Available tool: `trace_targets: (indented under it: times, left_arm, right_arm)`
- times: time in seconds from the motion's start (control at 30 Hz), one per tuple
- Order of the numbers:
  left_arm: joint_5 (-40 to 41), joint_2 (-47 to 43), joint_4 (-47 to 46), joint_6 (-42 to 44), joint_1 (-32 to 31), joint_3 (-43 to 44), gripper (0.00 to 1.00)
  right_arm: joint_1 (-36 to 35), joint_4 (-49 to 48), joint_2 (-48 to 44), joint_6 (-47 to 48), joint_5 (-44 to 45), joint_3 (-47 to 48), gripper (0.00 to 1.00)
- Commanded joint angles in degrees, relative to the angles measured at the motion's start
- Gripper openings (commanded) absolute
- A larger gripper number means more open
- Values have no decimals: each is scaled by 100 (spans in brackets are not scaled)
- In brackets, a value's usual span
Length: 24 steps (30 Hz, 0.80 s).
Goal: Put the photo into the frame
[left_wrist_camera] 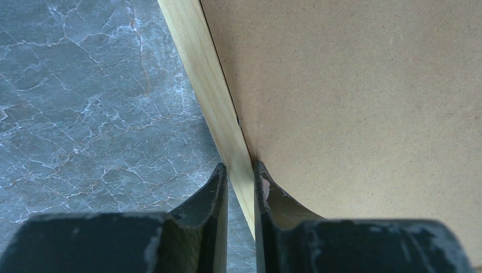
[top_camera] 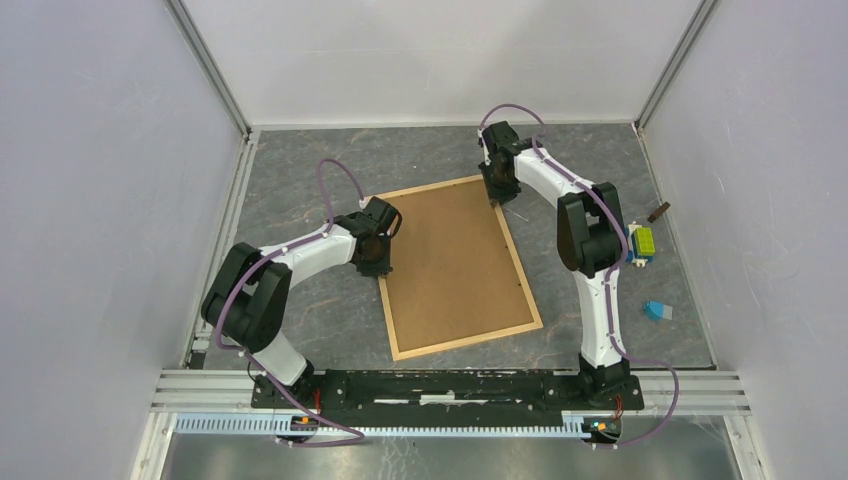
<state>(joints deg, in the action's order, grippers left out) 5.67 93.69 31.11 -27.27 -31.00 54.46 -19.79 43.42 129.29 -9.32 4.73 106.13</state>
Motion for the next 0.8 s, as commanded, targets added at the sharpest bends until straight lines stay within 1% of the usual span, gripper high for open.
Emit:
trace_targets:
  times: [0.0,0.27,0.47,0.6,0.77]
  left_arm:
    - [-147,257,-115,389,-143,-286,2]
    - [-142,246,-114,398,-143,-295,2]
    - [-151,242,-114,398,-152,-286,2]
    - [-147,230,-110,409,-153,-304,2]
    - [-158,244,-106,422,-164,-295,2]
  right_arm:
    - [-11,1,21,81,423,66,28]
    - [-73,-10,299,123,756,-83,24]
    - [-73,-144,603,120,666,-247,23]
    - [-62,-269,761,82,391,-407,23]
    - [-28,-402,1046,7,-278,-510,23]
